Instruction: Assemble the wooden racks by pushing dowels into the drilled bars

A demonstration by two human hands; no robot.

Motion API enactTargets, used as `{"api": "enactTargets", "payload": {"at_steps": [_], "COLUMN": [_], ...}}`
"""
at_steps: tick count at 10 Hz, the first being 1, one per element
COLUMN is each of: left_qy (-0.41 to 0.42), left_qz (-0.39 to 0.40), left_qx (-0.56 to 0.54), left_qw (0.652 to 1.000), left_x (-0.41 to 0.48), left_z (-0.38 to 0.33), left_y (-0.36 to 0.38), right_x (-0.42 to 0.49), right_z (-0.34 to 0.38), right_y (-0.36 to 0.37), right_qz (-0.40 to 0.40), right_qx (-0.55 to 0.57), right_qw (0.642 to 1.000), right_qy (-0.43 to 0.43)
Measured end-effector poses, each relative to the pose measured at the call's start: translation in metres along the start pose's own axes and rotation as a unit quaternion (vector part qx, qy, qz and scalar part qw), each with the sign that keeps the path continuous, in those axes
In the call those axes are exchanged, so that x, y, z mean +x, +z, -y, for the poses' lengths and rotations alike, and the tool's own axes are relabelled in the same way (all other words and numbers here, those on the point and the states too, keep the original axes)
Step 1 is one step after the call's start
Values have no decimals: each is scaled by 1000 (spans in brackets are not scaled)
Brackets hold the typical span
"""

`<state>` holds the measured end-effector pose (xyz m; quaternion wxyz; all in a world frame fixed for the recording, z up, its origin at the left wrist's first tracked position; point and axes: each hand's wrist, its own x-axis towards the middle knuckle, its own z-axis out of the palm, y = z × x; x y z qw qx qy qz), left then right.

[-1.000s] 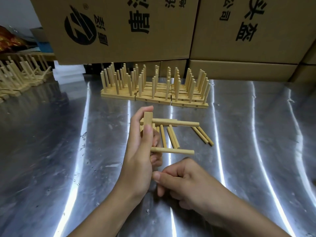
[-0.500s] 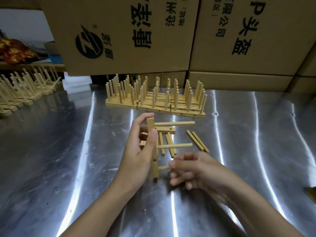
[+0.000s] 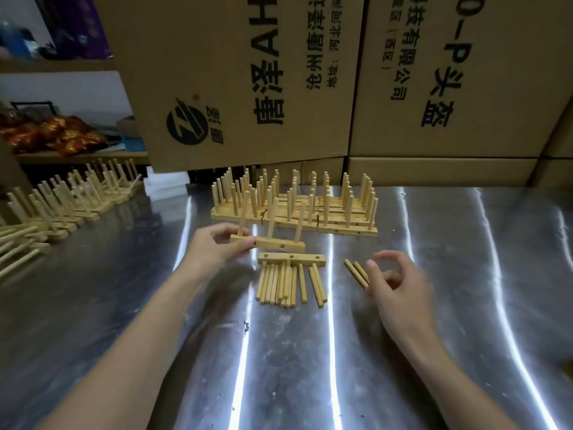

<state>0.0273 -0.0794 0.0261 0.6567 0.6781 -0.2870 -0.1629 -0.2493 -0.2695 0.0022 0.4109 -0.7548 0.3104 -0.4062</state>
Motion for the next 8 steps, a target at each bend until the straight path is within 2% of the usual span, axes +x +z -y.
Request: {"api": "enactTargets", "payload": {"at_steps": [1, 2, 3, 5, 6, 8], "left_qy": [-22, -22, -16, 15, 33, 33], "left_qz": [-1, 12, 20, 29, 11, -115], "left_qx": [19, 79, 204, 251, 255, 240], "left_qw": [1000, 997, 979, 967, 966, 963], "left_x": [41, 73, 103, 126, 127, 102], "left_z": [11, 27, 44, 56, 56, 45], "left_y": [0, 7, 16, 39, 50, 65], "right_x": [2, 4, 9, 11, 12, 10], "right_z": [-11, -14, -17, -28, -32, -32], "right_y": [6, 15, 19, 22, 21, 21], "right_qz": [9, 27, 30, 27, 24, 10], "right_qx": [-110, -145, -159, -164, -171, -173], "right_qw": [993, 987, 984, 983, 981, 983], "right_qy": [-35, -56, -75, -79, -83, -64]}}
